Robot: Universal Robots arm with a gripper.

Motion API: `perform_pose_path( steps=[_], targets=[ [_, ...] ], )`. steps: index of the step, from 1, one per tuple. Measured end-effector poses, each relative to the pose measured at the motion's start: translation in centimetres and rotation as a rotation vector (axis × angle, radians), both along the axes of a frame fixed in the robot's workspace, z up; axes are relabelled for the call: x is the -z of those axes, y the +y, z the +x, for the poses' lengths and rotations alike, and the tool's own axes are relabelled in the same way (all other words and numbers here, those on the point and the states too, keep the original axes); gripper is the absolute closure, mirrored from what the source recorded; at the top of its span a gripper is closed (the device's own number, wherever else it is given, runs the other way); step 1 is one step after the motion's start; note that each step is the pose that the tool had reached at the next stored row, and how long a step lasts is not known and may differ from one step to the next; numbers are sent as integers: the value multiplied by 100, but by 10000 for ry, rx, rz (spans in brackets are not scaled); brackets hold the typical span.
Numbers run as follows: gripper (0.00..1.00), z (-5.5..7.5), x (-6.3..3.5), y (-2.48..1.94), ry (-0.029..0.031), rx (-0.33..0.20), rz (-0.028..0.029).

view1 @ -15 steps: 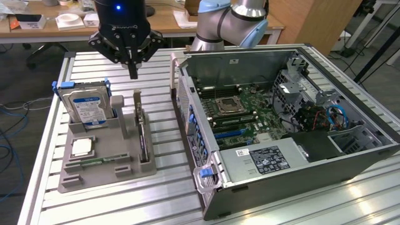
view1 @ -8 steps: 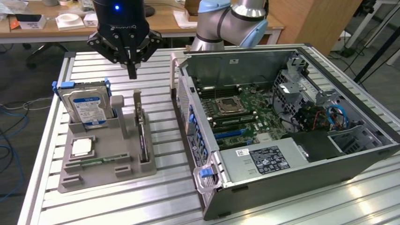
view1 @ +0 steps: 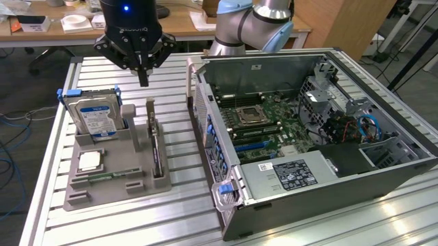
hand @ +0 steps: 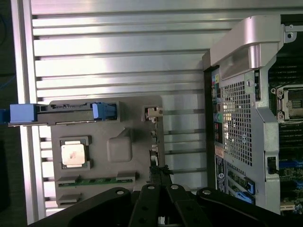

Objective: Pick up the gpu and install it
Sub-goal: 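Reach for the gpu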

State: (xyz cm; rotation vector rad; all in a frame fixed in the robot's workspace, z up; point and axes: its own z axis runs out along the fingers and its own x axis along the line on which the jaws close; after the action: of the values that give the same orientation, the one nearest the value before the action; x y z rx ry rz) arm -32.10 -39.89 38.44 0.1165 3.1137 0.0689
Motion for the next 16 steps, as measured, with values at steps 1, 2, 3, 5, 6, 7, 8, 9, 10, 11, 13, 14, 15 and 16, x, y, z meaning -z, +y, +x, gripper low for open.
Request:
perform_pose_path(
  steps=[1, 2, 3, 5, 6, 7, 8, 9, 10, 11, 13, 14, 15, 16],
  targets=[
    [89, -2, 0, 0, 0, 0, 0],
    [89, -5, 0, 0, 0, 0, 0],
    [89, -8, 0, 0, 0, 0, 0],
    [89, -13, 0, 0, 0, 1, 0],
    [89, -15, 0, 0, 0, 0, 0],
    [89, -18, 0, 0, 0, 0, 0],
    [89, -20, 0, 0, 0, 0, 0],
    [89, -22, 0, 0, 0, 0, 0],
    [89, -24, 0, 0, 0, 0, 0],
    [89, -26, 0, 0, 0, 1, -1],
    [89, -30, 0, 0, 0, 0, 0],
    [89, -32, 1, 0, 0, 0, 0],
    [89, -34, 1, 0, 0, 0, 0],
    [89, -36, 1, 0, 0, 1, 0]
  ],
)
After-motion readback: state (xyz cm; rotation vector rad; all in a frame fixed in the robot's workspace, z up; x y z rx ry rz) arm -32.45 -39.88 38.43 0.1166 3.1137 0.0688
